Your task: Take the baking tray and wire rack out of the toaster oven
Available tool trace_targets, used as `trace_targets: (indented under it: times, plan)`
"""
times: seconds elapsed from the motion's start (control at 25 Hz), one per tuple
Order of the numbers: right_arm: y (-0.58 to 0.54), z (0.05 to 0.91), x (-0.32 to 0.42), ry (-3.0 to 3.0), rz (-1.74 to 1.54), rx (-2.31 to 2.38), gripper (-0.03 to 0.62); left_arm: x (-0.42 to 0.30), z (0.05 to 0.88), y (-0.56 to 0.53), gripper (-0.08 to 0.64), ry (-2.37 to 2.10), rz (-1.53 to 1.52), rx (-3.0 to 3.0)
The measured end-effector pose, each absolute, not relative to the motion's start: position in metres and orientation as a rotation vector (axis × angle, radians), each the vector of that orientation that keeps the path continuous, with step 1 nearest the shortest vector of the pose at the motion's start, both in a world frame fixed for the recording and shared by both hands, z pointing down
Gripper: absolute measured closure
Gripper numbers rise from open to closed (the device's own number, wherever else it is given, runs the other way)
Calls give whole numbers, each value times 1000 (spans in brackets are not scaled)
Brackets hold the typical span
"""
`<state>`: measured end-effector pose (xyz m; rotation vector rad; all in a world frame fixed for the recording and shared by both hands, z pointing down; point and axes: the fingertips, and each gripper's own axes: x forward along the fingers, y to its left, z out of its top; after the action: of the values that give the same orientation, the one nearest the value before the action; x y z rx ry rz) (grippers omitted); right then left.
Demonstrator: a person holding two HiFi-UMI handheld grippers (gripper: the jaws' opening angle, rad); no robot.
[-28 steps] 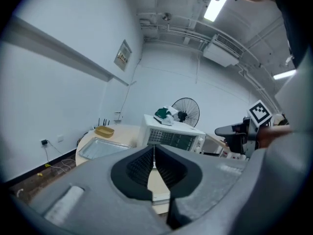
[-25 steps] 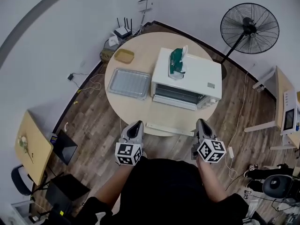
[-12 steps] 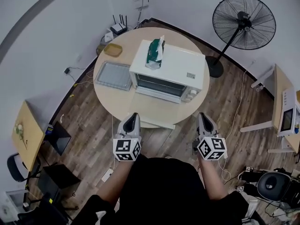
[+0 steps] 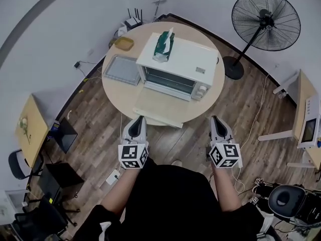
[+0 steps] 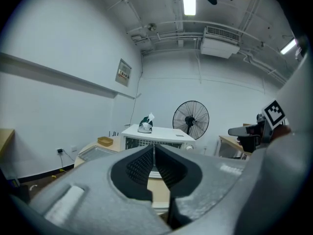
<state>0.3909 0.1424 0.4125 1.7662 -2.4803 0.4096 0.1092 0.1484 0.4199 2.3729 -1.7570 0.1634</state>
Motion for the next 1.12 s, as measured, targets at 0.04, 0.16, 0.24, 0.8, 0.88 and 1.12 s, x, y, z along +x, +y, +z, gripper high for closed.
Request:
trace_targets:
  times: [0.04, 0.16, 0.24, 0.8, 0.88, 1.12]
  plan:
    - [145, 414, 391, -2479, 410, 1761, 572, 112, 419, 151, 535, -1756, 165, 2377]
    - [150, 411, 394, -2482, 401, 1774, 584, 123, 421, 156, 535, -1733, 177, 2399]
    - [154, 409, 395, -2483, 384, 1781, 591, 130, 423, 159, 535, -1706, 185, 2411]
    - [163, 405, 408, -2473, 316, 1808, 591, 134, 420, 176, 535, -1750, 176, 2411]
    - [164, 404, 411, -2477, 318, 1822, 591, 137, 424, 178, 535, -1750, 178, 2402]
    - [173, 404, 425, -2470, 310, 1824, 591, 146, 418, 180, 535, -1761, 173, 2415]
